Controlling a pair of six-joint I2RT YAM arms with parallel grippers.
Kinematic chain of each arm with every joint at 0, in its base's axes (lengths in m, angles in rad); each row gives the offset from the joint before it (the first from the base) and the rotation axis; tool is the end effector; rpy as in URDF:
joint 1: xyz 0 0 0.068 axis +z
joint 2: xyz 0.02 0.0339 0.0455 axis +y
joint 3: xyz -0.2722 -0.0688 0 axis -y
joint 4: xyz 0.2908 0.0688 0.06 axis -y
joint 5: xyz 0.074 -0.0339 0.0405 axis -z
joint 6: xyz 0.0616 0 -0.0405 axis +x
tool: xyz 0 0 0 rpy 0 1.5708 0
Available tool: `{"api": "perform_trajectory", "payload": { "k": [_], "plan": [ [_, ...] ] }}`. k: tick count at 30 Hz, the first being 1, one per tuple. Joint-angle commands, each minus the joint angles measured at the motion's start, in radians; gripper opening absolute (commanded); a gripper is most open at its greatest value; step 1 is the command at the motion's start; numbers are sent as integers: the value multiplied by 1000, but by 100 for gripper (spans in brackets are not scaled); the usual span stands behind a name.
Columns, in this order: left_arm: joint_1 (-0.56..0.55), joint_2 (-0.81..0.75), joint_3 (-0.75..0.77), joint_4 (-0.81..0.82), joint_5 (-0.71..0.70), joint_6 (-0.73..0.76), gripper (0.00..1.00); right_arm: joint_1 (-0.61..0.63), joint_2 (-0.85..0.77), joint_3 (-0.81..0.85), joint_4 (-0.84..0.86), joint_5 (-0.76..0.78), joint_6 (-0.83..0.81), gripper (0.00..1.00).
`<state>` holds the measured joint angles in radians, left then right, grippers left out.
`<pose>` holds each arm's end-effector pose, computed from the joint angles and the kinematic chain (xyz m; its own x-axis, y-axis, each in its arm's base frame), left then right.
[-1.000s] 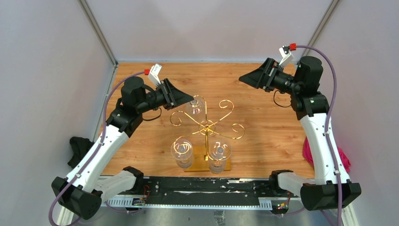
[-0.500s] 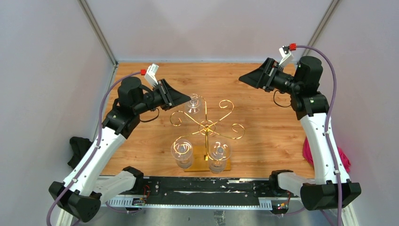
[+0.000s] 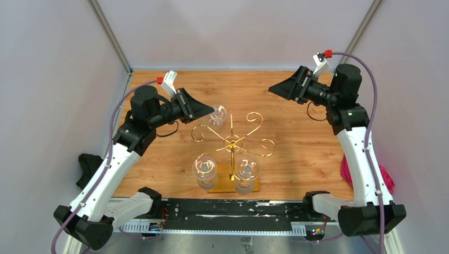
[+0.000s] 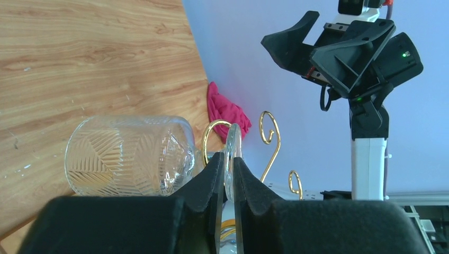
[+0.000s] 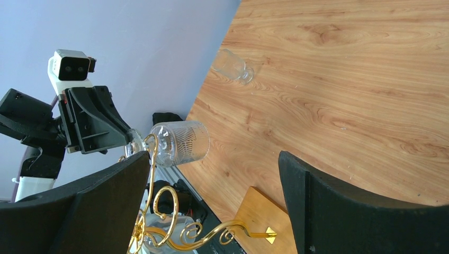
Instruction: Take the wine glass off the wine glass rack
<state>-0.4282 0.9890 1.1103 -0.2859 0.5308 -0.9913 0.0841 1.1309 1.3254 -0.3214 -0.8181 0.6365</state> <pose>0.2392 -0.1435 0.4148 -0.7614 -0.4457 -0.4708 0.3201 0.3730 -0.8709 0.2882 0.0694 0.4602 -0.5644 0.3602 -0.7428 -0.5514 0.5052 0.6639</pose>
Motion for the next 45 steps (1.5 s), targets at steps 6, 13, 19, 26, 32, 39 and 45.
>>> {"api": "perform_trajectory", "payload": {
  "k": [6,13,19,26,32,39,45],
  "plan": [
    [-4,-22,6,51,27,-15,12,-12,4,-14,18,0,5,96],
    [-6,-17,-4,42,33,1,11,5,10,3,55,-78,8,67],
    [-4,-6,-38,66,34,-2,11,200,47,189,-136,-10,-118,19],
    [-4,-6,-47,71,29,1,10,433,119,256,-210,81,-155,0],
    [-4,-11,-42,63,29,5,10,567,178,246,-251,159,-197,0],
    [-4,-16,-38,57,28,11,9,600,207,241,-291,245,-225,0],
    [-4,-16,-46,63,32,10,9,618,239,279,-344,318,-250,0]
  ]
}}
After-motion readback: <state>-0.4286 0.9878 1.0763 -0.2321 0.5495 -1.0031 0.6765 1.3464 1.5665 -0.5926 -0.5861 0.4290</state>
